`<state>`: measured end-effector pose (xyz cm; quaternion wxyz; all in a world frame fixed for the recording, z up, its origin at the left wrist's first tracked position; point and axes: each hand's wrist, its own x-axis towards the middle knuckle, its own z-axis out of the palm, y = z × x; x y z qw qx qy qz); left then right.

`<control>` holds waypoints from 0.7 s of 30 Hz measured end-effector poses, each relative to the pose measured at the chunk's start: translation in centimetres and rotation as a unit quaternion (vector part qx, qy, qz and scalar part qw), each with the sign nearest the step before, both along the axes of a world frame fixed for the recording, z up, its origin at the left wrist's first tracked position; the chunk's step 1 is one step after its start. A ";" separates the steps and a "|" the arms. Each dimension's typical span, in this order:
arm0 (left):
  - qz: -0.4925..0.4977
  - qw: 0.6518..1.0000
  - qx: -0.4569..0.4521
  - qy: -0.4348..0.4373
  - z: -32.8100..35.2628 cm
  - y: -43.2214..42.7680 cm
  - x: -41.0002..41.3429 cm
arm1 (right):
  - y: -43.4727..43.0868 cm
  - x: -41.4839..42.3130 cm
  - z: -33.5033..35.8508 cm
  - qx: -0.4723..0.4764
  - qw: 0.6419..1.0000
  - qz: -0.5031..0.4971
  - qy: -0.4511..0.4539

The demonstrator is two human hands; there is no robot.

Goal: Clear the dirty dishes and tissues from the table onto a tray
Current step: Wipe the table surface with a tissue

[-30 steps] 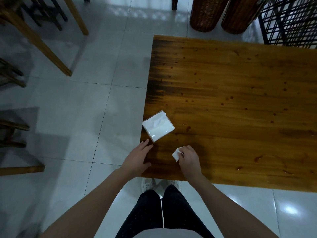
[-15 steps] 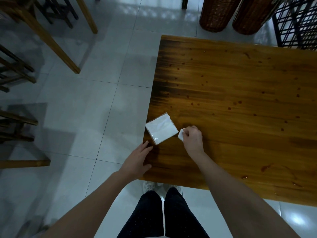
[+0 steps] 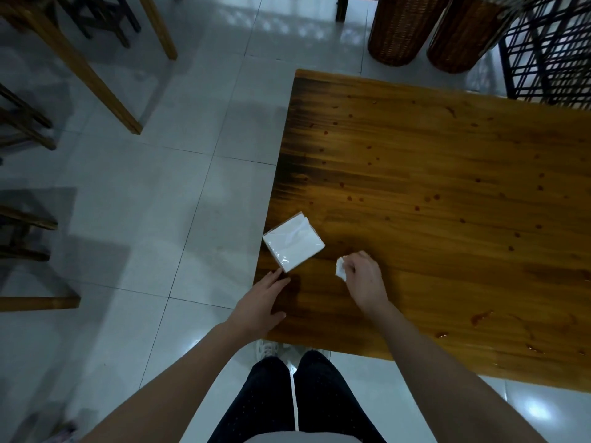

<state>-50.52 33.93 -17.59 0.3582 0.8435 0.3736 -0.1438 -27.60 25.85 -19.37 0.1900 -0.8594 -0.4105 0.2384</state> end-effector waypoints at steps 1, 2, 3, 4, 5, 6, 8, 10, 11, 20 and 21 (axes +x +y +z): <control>0.006 1.000 -0.001 0.003 0.0 0.0 -0.2 | 0.9 1.0 0.1 0.002 1.000 -0.026 -0.004; 0.010 1.000 -0.003 0.004 0.0 0.1 -0.4 | 1.9 2.1 0.3 0.002 0.999 -0.054 -0.006; 0.015 1.000 -0.007 0.004 0.0 0.3 -0.6 | 2.9 3.1 0.5 -0.001 0.997 -0.077 -0.006; 0.021 1.000 -0.010 0.001 0.1 0.4 -0.8 | 3.7 3.8 0.7 -0.004 0.996 -0.094 -0.005; 0.030 0.999 -0.011 -0.001 0.2 0.6 -1.0 | 4.3 4.2 0.9 -0.007 0.995 -0.102 -0.004; 0.042 0.999 -0.010 -0.004 0.3 0.7 -1.2 | 4.7 4.2 1.0 -0.008 0.994 -0.106 -0.006; 0.062 0.998 -0.005 -0.007 0.4 0.9 -1.5 | 4.7 3.2 1.0 -0.012 0.995 -0.098 -0.019; 0.076 0.997 0.000 -0.007 0.5 1.2 -1.7 | 3.8 1.6 0.8 -0.010 0.998 -0.066 -0.019; 0.084 0.996 0.001 -0.008 0.6 1.4 -1.7 | 3.3 0.9 0.7 -0.007 0.999 -0.047 -0.017; 0.131 0.991 0.026 -0.009 1.2 3.6 -1.4 | 4.0 1.9 0.4 0.006 1.000 0.016 -0.010; 0.135 0.990 0.031 -0.010 1.2 3.9 -1.2 | 4.3 2.0 0.4 0.006 1.000 0.022 -0.011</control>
